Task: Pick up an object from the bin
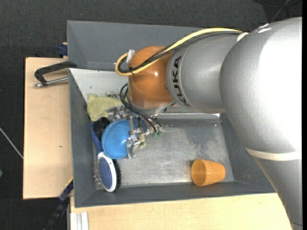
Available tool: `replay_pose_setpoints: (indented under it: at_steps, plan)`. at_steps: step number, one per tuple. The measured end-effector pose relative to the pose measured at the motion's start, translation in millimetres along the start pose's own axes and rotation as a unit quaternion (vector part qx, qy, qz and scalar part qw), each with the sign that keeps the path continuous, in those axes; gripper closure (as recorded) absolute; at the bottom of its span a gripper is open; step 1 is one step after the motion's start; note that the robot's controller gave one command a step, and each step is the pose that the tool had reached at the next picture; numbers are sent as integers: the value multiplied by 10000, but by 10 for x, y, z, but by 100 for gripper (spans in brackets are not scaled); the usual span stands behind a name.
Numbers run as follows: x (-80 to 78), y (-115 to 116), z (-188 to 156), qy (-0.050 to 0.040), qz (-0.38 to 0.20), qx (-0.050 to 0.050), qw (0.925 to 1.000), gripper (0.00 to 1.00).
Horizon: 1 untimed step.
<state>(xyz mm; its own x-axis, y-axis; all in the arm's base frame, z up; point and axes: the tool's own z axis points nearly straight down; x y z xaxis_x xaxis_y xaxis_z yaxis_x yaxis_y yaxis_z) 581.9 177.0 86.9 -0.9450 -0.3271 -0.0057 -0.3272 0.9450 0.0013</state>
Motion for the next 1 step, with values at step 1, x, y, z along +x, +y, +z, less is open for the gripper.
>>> replay_pose_setpoints:
  at_steps: [1]
  plan:
    - [213, 85, 92, -110, 423, 9, 9990, 0]
